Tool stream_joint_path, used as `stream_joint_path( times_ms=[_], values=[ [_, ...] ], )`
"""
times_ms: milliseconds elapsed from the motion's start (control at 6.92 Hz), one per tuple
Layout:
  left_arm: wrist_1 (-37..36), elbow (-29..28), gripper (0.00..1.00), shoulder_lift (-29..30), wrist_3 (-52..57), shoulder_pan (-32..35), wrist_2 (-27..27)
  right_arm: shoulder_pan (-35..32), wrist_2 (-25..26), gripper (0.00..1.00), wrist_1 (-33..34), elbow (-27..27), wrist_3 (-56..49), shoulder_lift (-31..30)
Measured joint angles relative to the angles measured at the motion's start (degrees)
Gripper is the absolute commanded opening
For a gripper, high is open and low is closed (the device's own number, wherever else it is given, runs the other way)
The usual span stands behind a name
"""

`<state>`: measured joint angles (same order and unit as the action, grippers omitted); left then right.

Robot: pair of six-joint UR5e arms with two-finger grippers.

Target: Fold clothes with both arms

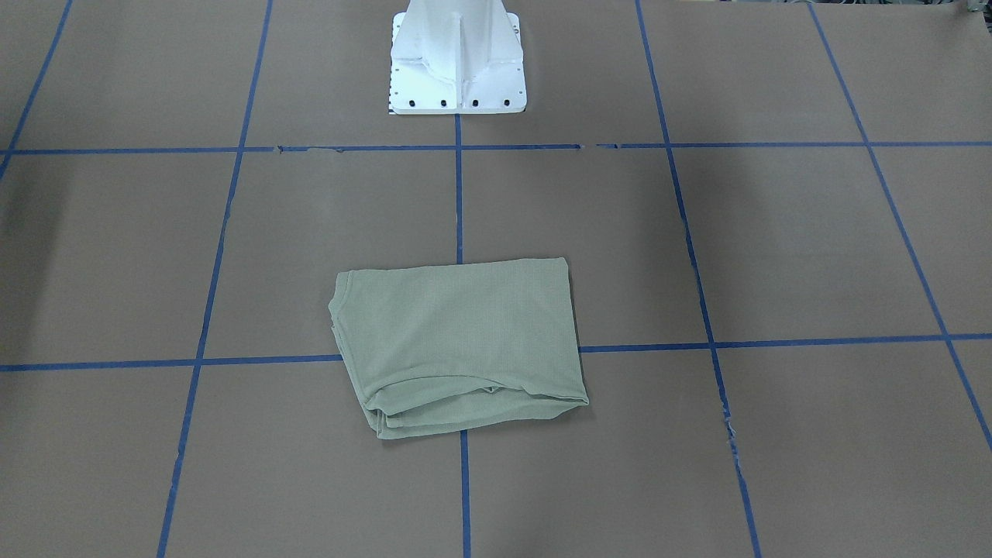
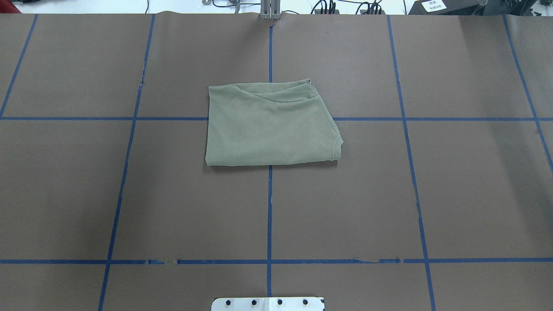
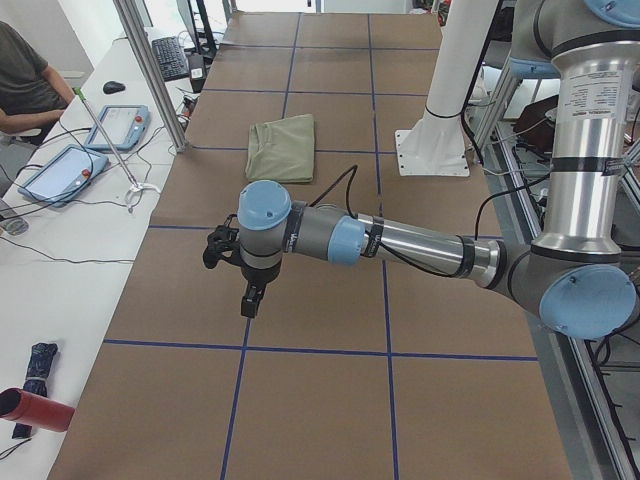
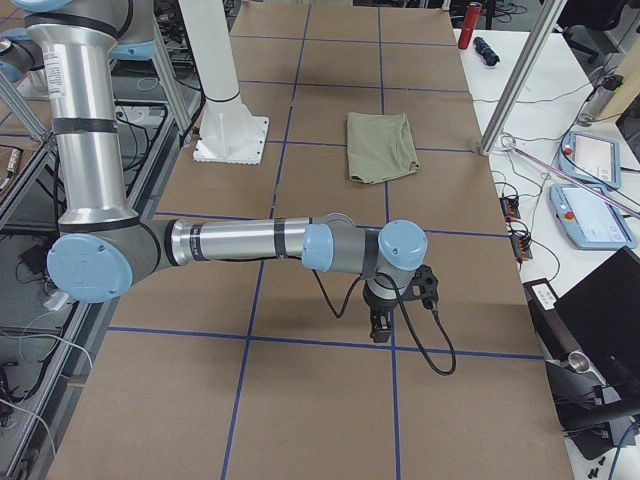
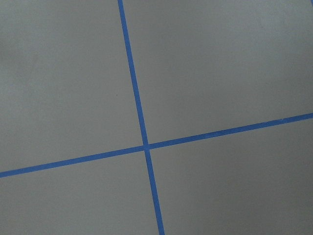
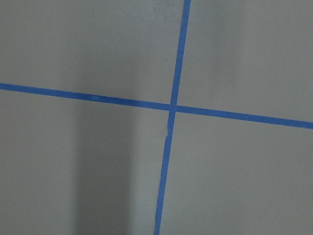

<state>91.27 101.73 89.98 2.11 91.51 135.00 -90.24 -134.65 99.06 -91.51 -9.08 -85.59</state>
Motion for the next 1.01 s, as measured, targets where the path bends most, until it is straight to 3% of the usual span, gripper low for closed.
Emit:
stream_joint_path(
  times_ms=[434,1012],
  values=[
    [-4.99,-0.08,1.00,-0.20,0.00,0.17,-0.36,0.00,0.00,1.00,0.00,-0.41,0.00,-0.27],
    [-5.06,-2.53,1.00,-0.14,0.13,0.09,0.04,0.02,0.00,1.00,0.00,-0.49,0.05,-0.62]
  ],
)
